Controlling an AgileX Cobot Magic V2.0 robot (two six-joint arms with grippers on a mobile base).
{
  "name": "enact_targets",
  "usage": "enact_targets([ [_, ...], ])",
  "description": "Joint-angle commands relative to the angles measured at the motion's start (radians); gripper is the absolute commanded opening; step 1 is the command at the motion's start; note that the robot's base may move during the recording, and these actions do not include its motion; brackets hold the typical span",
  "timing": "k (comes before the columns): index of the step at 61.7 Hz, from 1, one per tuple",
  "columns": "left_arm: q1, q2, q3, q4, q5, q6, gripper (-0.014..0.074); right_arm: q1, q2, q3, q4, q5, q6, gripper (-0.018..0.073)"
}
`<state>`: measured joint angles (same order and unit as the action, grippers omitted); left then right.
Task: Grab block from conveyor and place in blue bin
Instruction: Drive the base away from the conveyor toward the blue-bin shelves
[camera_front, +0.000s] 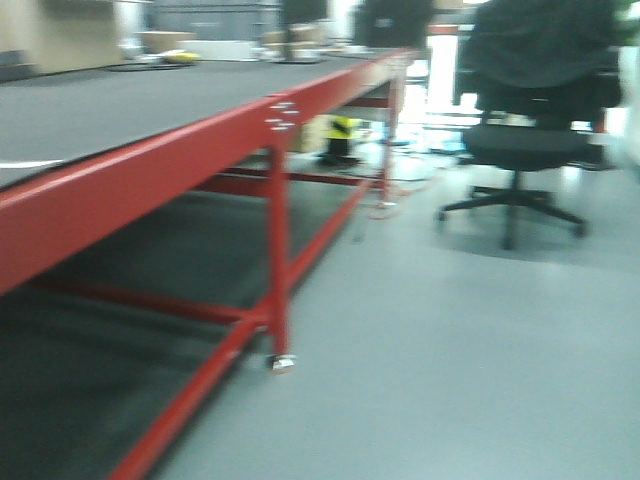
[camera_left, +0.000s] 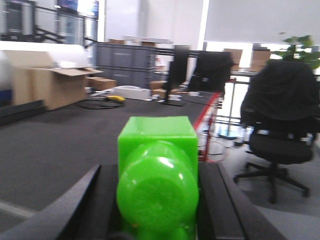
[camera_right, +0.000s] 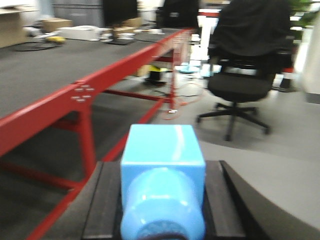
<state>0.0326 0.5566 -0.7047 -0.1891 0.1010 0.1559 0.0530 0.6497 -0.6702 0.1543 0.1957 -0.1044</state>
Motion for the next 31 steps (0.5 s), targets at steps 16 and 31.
enact_targets([
  [16,0.003,-0.003,0.001,-0.007,-0.021,0.003,-0.0111,0.000,-0.007,0.000,-0.002,-0.027,0.000,-0.0162],
  [31,0.003,-0.003,0.001,-0.007,-0.021,0.003,-0.0111,0.000,-0.007,0.000,-0.002,-0.027,0.000,-0.0162],
])
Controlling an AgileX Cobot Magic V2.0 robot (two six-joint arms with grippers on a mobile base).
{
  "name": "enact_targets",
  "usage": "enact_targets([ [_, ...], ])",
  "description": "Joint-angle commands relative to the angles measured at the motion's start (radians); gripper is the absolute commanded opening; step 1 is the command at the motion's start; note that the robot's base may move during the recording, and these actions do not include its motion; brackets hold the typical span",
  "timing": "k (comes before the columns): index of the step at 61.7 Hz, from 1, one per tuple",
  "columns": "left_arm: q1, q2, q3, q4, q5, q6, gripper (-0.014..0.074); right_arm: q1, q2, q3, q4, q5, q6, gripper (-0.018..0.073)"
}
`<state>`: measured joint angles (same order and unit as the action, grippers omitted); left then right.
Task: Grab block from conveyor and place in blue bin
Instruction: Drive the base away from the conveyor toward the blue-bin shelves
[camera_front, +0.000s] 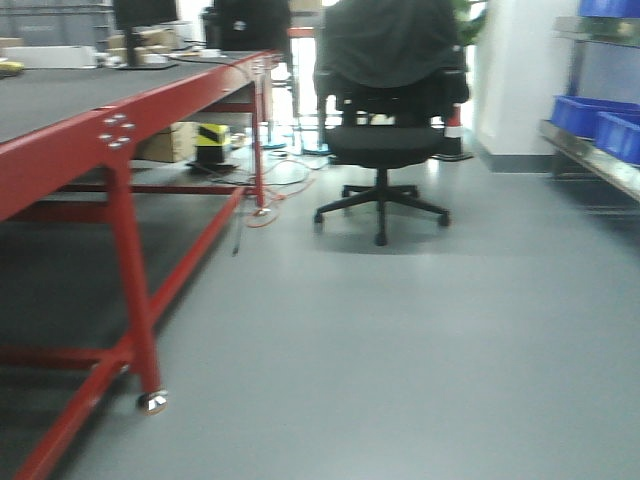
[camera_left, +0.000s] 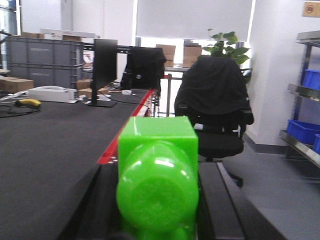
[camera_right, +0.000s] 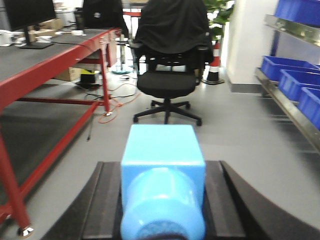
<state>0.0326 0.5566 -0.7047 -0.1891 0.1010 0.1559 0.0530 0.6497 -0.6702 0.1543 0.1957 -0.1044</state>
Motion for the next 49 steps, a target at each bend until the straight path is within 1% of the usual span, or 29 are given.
enact_targets([
  [1,0.003,-0.003,0.001,-0.007,-0.021,0.003,-0.0111,0.000,-0.007,0.000,-0.002,-0.027,0.000,-0.0162],
  [49,0.003,-0.003,0.001,-0.007,-0.021,0.003,-0.0111,0.000,-0.007,0.000,-0.002,-0.027,0.000,-0.0162],
])
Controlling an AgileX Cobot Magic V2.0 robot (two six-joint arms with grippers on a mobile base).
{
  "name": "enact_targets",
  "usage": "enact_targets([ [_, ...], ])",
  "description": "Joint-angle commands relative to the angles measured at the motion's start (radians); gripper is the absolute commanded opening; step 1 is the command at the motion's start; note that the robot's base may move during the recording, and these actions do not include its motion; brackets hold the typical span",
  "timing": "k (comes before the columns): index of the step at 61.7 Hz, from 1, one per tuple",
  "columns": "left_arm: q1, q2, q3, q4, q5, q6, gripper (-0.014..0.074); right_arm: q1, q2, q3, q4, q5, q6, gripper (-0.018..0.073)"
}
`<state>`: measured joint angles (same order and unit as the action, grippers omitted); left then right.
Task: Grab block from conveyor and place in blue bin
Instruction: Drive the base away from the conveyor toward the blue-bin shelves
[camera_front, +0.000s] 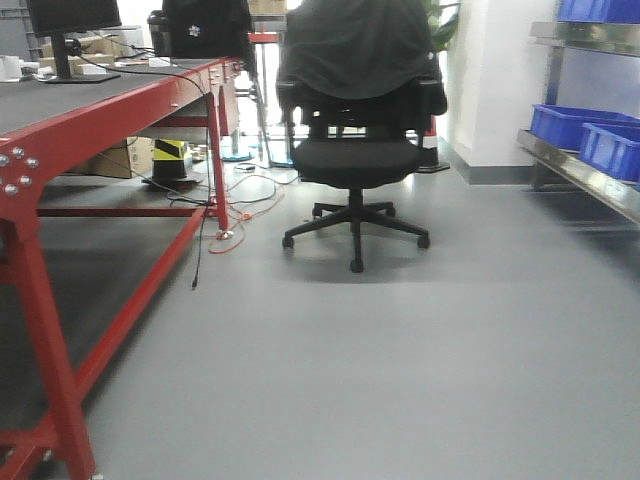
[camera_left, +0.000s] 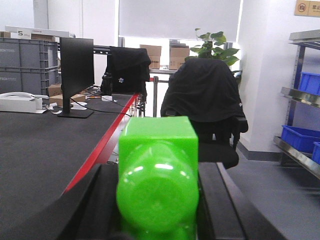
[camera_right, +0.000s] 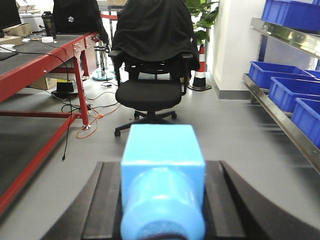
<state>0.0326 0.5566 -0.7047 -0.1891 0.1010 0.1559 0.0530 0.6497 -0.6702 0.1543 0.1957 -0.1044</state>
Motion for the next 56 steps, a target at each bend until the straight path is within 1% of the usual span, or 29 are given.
enact_targets([
  [1,0.003,-0.003,0.001,-0.007,-0.021,0.003,-0.0111,0.000,-0.007,0.000,-0.002,-0.027,0.000,-0.0162],
  [56,0.003,-0.003,0.001,-0.007,-0.021,0.003,-0.0111,0.000,-0.007,0.000,-0.002,-0.029,0.000,-0.0162],
])
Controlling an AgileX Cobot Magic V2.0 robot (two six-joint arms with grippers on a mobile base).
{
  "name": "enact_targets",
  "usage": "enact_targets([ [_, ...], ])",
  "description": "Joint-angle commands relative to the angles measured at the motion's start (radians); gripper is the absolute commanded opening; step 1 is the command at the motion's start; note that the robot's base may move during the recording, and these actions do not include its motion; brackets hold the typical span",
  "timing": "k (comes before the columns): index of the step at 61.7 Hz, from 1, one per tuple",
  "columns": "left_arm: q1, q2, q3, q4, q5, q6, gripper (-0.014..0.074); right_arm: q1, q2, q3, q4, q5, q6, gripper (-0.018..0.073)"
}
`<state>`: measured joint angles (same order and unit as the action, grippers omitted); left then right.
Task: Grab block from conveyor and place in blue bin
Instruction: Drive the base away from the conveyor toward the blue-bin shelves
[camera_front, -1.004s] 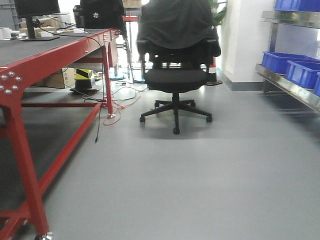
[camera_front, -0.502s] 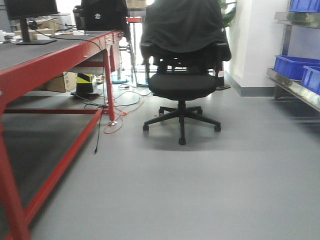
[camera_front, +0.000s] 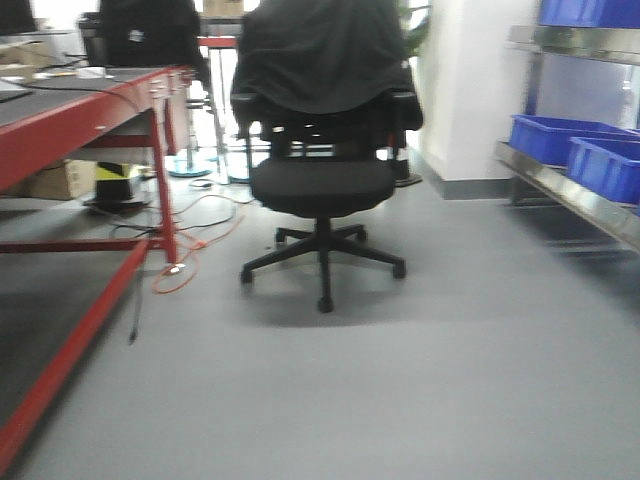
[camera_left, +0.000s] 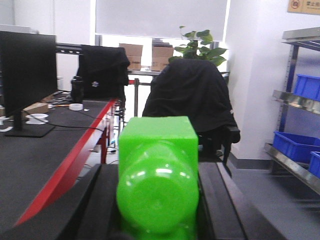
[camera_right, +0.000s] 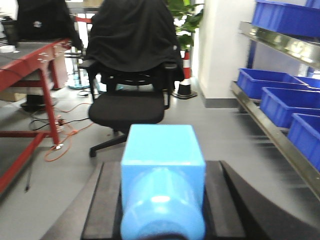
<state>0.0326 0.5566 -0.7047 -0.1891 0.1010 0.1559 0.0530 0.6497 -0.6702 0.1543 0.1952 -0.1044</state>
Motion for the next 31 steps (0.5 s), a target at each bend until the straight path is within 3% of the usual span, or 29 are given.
enact_targets([
  [1,0.003,-0.003,0.001,-0.007,-0.021,0.003,-0.0111,0.000,-0.007,0.000,-0.002,-0.028,0.000,-0.0162],
  [31,0.003,-0.003,0.001,-0.007,-0.021,0.003,-0.0111,0.000,-0.007,0.000,-0.002,-0.028,0.000,-0.0162],
])
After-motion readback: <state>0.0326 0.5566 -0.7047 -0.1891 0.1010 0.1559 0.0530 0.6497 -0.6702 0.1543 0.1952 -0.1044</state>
